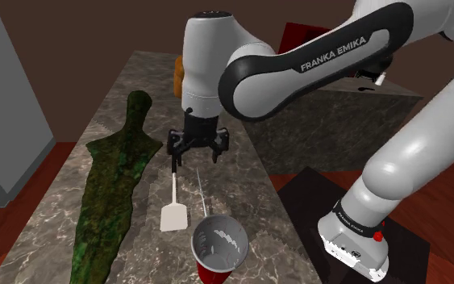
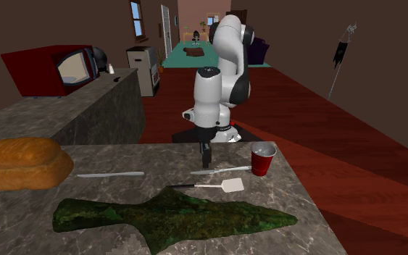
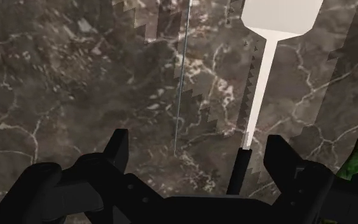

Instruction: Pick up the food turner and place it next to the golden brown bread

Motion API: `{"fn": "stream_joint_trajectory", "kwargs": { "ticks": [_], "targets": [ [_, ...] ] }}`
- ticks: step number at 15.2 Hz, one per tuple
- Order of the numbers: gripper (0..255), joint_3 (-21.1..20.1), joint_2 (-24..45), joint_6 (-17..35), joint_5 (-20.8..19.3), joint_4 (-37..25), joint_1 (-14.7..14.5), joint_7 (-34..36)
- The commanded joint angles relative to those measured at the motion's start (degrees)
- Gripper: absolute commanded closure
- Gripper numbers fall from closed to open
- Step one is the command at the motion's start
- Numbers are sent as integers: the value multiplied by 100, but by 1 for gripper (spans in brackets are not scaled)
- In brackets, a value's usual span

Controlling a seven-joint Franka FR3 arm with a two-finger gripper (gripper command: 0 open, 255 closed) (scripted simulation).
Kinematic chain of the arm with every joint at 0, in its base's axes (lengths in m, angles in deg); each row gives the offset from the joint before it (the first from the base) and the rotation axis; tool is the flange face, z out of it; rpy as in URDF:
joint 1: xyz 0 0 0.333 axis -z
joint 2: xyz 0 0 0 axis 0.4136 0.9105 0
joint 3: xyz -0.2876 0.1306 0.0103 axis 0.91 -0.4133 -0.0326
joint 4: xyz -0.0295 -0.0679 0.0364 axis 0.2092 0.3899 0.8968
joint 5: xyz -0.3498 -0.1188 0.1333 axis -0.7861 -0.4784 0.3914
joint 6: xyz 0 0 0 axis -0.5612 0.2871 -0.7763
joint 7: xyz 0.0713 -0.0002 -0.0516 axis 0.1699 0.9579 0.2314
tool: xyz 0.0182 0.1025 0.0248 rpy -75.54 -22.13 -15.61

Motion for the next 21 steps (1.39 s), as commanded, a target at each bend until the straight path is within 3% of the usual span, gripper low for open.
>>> {"fn": "stream_joint_trajectory", "kwargs": {
  "ticks": [1, 4, 12, 20, 21],
  "targets": [
    [0, -302, 714, 76, -739, -388, 106, 862],
    [0, -282, 1849, -19, -1931, -1053, -211, 2072],
    [0, 10, 2259, 428, -2383, -856, -460, 2371],
    [0, 11, 2258, 427, -2382, -856, -460, 2369],
    [255, 11, 2258, 427, -2382, -856, -460, 2369]
  ]
}}
